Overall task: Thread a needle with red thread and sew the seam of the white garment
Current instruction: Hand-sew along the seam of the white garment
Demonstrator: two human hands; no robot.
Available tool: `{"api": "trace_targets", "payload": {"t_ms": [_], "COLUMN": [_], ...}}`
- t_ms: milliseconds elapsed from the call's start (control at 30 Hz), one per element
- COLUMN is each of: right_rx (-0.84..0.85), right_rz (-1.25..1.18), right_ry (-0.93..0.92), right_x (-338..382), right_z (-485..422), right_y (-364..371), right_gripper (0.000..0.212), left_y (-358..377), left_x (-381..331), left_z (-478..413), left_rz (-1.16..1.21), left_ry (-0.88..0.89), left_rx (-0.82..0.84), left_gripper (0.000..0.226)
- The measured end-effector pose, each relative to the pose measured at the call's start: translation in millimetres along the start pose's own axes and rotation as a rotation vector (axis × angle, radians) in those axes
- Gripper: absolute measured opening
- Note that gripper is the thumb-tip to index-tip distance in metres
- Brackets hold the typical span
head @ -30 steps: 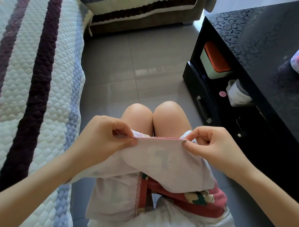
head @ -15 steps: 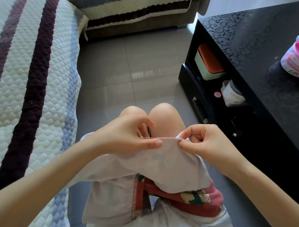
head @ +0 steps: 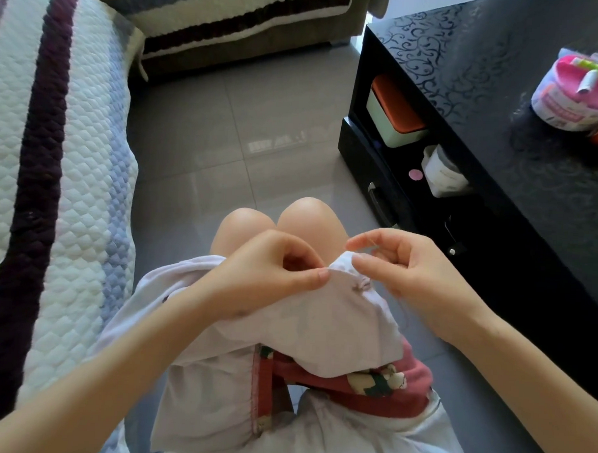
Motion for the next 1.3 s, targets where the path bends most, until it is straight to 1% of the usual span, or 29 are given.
{"api": "trace_targets", "payload": {"t_ms": [100,300,433,533,600,700,800,867,967,1100,1200,1300], "right_rx": [-0.034,-0.057,-0.151,-0.192,-0.189,-0.186,-0.190,-0.187,-0.192,-0.219,-0.253,-0.236], "right_rz": [-0.024,0.223,0.363,0.401,0.405,0.407,0.405,0.426,0.502,0.632,0.691,0.677], "right_ry": [-0.016,-0.150,-0.205,-0.208,-0.208,-0.211,-0.201,-0.212,-0.268,-0.361,-0.430,-0.482], "right_x": [1,-1,-2,-3,-4,-4,-4,-3,0,5,13,18], "right_z": [7,26,29,27,27,26,25,25,25,25,26,27], "right_y": [-6,9,17,18,18,19,20,21,23,29,32,36], "right_gripper": [0.017,0.016,0.017,0.017,0.013,0.013,0.019,0.019,0.019,0.029,0.026,0.023], "left_y": [-1,3,4,4,4,4,5,4,1,1,2,4], "left_x": [4,9,10,10,10,11,11,9,4,-4,-6,-10], "left_z": [1,2,3,3,4,5,5,5,7,9,11,15], "left_rz": [0.061,0.202,0.251,0.263,0.272,0.277,0.263,0.233,0.113,-0.015,-0.050,-0.063], "left_ry": [-0.062,-0.160,-0.203,-0.222,-0.224,-0.221,-0.210,-0.188,-0.114,-0.006,0.030,0.060], "left_rx": [0.009,0.025,0.001,-0.021,-0.027,-0.029,-0.028,-0.040,-0.079,-0.134,-0.167,-0.149], "left_gripper": [0.012,0.013,0.014,0.014,0.015,0.015,0.014,0.013,0.012,0.011,0.010,0.010]}}
Point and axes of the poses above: each hand's wrist, its own z-axis away from the middle knuckle, its own y-axis out of the palm, x = y × z, the point moved 6 cm from there along -z, towards the middle knuckle, and after that the axes turned 1 degree about x, right-handed, at the moved point
